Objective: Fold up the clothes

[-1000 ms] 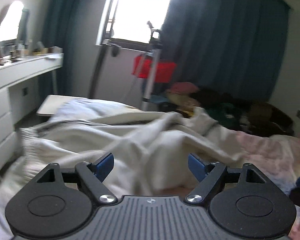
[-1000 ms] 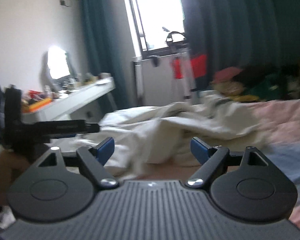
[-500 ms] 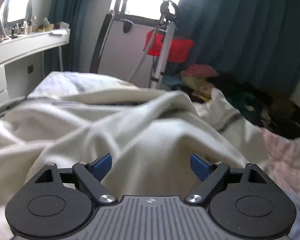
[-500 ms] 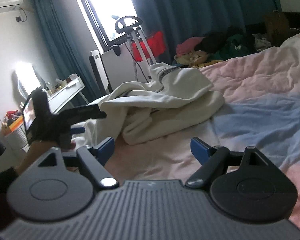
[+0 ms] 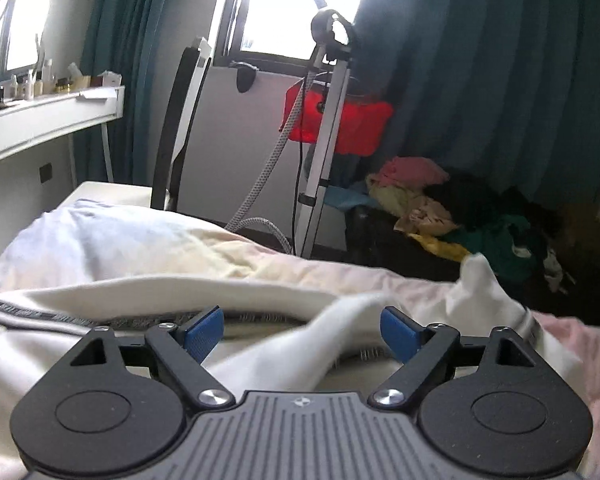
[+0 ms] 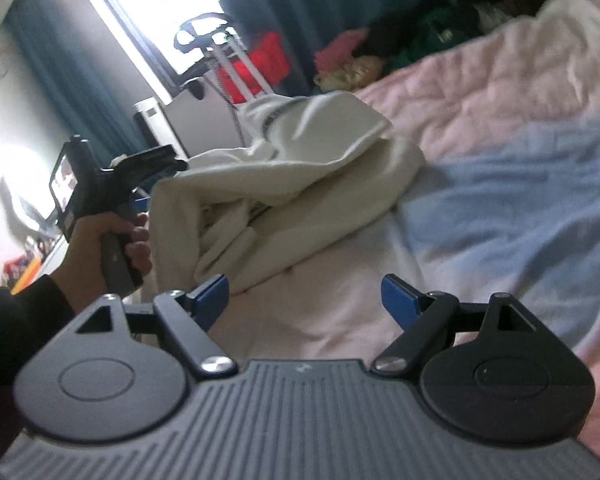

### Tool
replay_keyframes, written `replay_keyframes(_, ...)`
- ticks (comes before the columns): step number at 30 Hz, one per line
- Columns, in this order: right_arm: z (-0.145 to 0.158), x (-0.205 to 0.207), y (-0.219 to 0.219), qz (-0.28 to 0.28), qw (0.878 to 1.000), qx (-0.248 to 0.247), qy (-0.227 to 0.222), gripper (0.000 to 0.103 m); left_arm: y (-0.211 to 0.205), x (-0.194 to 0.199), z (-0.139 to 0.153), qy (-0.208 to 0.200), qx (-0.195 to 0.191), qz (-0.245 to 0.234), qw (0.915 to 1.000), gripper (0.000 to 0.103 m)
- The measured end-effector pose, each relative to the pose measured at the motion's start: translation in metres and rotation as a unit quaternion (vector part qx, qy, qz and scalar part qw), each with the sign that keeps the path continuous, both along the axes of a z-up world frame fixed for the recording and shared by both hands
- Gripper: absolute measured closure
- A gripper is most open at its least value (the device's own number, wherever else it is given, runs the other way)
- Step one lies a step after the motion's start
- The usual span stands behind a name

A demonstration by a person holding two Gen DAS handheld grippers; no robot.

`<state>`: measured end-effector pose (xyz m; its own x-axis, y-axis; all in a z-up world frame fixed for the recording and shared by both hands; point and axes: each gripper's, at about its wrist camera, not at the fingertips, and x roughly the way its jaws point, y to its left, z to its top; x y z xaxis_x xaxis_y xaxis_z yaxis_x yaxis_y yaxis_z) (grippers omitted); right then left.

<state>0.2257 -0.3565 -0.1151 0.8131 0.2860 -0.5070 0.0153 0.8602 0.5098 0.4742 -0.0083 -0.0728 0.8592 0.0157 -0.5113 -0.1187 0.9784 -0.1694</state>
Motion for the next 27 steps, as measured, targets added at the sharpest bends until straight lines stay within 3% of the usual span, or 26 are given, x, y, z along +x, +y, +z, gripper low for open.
replay_keyframes(4, -0.014, 0.014, -0.008, -0.012, 0.999, 0.026, 0.023, 0.018, -0.017, 0.027, -0.007, 0.022, 0.043, -0.03, 0.9984, 0.025)
replay_keyframes(5, -0.018, 0.018, -0.01, -0.015, 0.999, 0.032, 0.029, 0.018, -0.024, 0.031, -0.01, 0.032, 0.06, -0.038, 0.997, 0.03)
replay_keyframes(7, -0.022, 0.021, -0.008, -0.014, 0.999, 0.031, 0.035, 0.018, -0.038, 0.039, -0.016, 0.051, 0.095, -0.056, 0.9927, 0.049)
replay_keyframes(9, -0.025, 0.024, -0.005, -0.011, 0.999, 0.027, 0.039, 0.018, -0.055, 0.034, -0.015, 0.052, 0.135, -0.072, 0.9868, 0.081)
replay_keyframes(11, -0.026, 0.023, -0.004, -0.01, 0.999, 0.025, 0.037, 0.018, -0.071, 0.023, -0.011, 0.051, 0.174, -0.08, 0.9801, 0.091)
replay_keyframes(12, -0.025, 0.022, -0.004, -0.013, 0.999, 0.022, 0.036, 0.018, -0.078, 0.018, -0.009, 0.051, 0.192, -0.083, 0.9765, 0.092)
replay_keyframes(16, -0.019, 0.014, -0.004, -0.017, 1.0, 0.009, 0.024, 0.018, -0.096, -0.03, 0.009, 0.032, 0.2, -0.097, 0.9744, 0.094)
replay_keyframes(23, -0.005, -0.007, 0.0, -0.016, 1.0, -0.011, 0.0, 0.018, -0.1, -0.167, 0.016, -0.002, 0.185, -0.142, 0.9725, 0.098)
replay_keyframes(25, -0.003, -0.015, 0.005, -0.005, 1.0, -0.015, -0.004, 0.018, -0.102, -0.218, 0.013, -0.022, 0.2, -0.16, 0.9663, 0.098)
replay_keyframes(27, 0.0, -0.023, 0.008, 0.0, 1.0, -0.021, -0.007, 0.018, -0.096, -0.266, 0.004, -0.024, 0.187, -0.183, 0.9648, 0.098)
